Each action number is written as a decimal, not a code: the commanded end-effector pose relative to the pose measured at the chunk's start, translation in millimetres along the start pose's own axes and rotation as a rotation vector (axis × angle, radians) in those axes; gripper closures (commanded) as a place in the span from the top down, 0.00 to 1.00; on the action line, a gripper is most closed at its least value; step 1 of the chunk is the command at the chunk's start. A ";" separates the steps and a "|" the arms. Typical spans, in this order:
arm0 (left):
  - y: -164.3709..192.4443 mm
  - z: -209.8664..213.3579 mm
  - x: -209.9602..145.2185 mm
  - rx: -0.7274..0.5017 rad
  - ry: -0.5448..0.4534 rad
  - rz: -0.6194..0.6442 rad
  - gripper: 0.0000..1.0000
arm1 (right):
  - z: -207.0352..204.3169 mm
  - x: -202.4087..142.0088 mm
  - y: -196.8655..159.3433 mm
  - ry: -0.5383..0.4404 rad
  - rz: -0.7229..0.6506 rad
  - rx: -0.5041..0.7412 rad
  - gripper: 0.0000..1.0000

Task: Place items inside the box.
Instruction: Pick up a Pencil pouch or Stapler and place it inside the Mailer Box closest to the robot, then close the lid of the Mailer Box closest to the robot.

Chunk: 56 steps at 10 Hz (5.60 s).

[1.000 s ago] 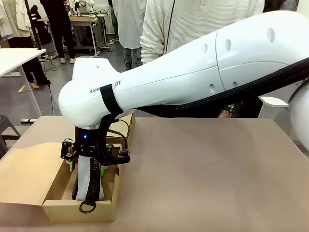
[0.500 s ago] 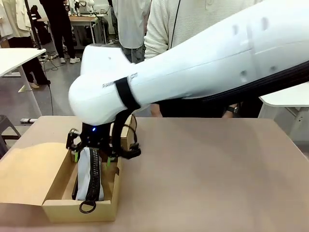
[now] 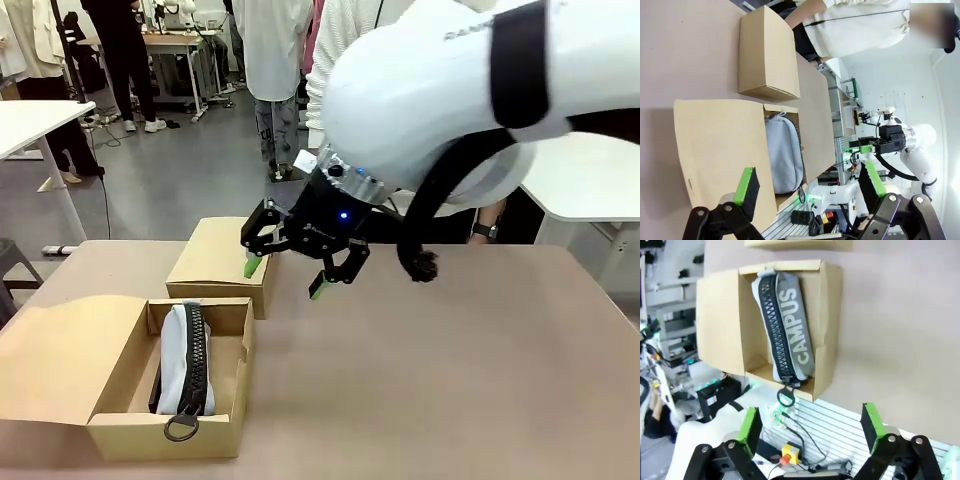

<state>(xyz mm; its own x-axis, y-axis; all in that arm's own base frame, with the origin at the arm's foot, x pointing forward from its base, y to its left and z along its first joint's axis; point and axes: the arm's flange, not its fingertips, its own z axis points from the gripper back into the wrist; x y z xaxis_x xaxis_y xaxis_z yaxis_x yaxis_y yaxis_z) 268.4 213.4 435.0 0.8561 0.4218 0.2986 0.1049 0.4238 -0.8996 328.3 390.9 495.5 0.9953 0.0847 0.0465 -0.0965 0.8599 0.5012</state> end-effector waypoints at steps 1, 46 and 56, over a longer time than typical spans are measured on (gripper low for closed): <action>-0.5 0.1 -0.4 -0.021 -0.012 -0.014 1.00 | -27.0 15.7 34.1 -0.008 0.056 -0.013 1.00; 64.3 -56.9 -13.6 -0.054 0.071 -1.464 1.00 | 180.9 -56.5 -382.7 -0.019 -0.071 0.948 1.00; 157.6 -81.5 -2.1 0.141 0.394 -1.473 1.00 | 180.9 -56.5 -382.7 -0.019 -0.071 0.948 1.00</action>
<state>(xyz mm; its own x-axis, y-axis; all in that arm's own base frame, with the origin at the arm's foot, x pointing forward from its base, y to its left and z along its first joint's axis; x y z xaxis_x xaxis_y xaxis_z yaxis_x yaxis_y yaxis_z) 321.3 211.4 271.5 0.1377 -0.6309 0.7636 0.9264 0.3548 0.1261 311.0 -34.3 453.2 0.9994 0.0304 0.0169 -0.0197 0.0940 0.9954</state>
